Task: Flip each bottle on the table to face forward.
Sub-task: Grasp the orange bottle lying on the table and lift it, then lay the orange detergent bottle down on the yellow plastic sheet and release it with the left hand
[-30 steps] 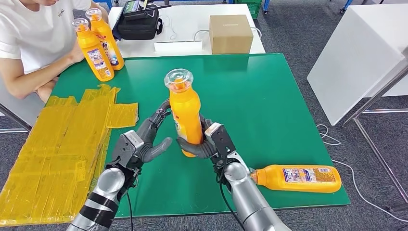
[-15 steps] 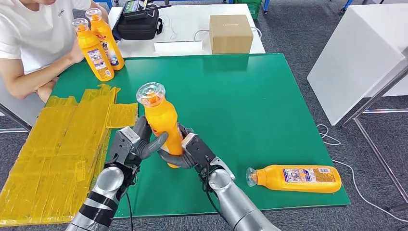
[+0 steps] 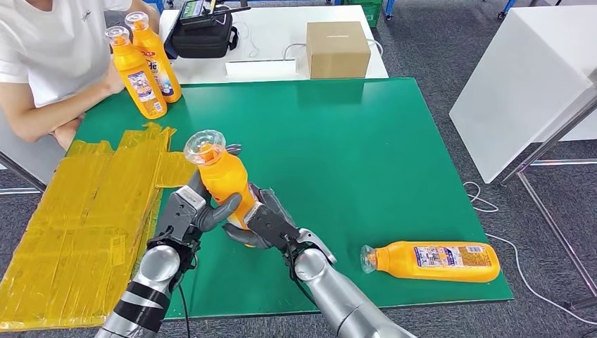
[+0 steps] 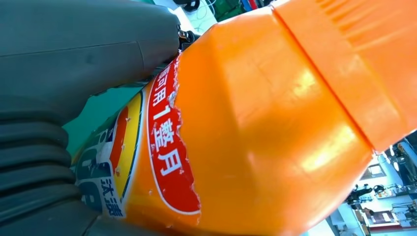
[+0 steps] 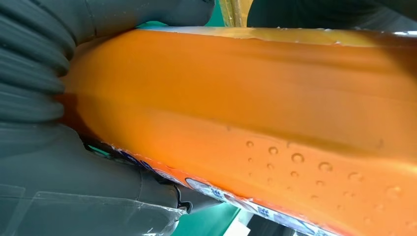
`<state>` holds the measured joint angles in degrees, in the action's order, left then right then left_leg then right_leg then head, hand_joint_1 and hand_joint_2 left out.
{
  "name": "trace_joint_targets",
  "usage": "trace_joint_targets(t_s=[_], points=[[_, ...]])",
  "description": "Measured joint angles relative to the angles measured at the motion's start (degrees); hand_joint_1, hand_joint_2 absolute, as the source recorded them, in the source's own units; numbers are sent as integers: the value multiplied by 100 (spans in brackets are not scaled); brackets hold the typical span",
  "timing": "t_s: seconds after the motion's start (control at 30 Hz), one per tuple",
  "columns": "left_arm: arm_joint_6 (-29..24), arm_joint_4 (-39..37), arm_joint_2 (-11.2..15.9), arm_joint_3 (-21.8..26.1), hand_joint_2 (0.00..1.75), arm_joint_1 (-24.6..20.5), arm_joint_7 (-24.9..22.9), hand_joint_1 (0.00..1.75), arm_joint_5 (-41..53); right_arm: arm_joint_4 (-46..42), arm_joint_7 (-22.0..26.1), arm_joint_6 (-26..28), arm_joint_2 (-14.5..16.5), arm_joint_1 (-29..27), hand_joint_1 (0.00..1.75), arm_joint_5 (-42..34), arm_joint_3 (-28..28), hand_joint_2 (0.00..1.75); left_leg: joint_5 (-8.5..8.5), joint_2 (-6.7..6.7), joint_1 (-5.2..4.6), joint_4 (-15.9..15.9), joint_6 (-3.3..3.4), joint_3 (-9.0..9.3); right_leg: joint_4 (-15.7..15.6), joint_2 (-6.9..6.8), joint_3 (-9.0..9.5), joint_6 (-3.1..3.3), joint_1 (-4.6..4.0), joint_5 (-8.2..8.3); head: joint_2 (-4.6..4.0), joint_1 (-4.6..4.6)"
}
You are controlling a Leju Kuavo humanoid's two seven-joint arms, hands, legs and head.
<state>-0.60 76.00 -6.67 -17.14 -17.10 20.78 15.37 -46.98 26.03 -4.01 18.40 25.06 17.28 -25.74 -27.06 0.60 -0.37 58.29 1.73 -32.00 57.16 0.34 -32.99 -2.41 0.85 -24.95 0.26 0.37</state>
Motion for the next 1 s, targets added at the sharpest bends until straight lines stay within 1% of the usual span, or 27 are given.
trace_joint_targets(t_s=[0.47,0.6,0.63,0.73,0.77,0.9,0.93,1.0], points=[[300,-12,0,163,175,5,68,175,-422,64,5,102,49,28,175,2,-61,175,0,-1,1,0,0,1,0,0,0,0,-1,0,0,-1],[330,-27,11,203,175,2,38,175,-475,4,18,145,43,-6,166,-33,-64,175,0,0,0,0,0,1,0,0,0,0,0,0,0,0],[292,-28,16,213,175,-1,30,175,-448,-55,19,164,36,-39,130,-44,-59,175,0,0,0,0,0,1,0,0,0,0,0,0,0,0],[154,-30,22,240,175,-19,12,175,-320,-295,2,197,1,-156,5,-65,-41,175,0,0,0,0,0,0,0,0,0,0,0,0,0,0],[116,-31,24,246,175,-26,2,175,-276,-364,-4,199,-10,-186,0,-70,-37,175,0,-1,0,0,0,0,0,0,0,0,0,0,0,0],[-205,-51,51,306,175,-69,-96,175,95,-696,0,242,-73,-343,0,-78,-18,175,0,4,1,0,0,0,0,-3,-1,0,-1,0,0,0],[-416,-82,69,343,175,-108,-157,175,364,-884,7,266,-109,-433,0,-81,-5,175,0,9,1,0,0,-1,0,-6,0,0,-2,0,0,3],[-1039,-212,140,462,175,-209,-350,175,1255,-1411,18,331,-199,-640,0,-83,33,175,0,6,1,0,0,-1,0,-2,-3,1,-2,0,0,2]])
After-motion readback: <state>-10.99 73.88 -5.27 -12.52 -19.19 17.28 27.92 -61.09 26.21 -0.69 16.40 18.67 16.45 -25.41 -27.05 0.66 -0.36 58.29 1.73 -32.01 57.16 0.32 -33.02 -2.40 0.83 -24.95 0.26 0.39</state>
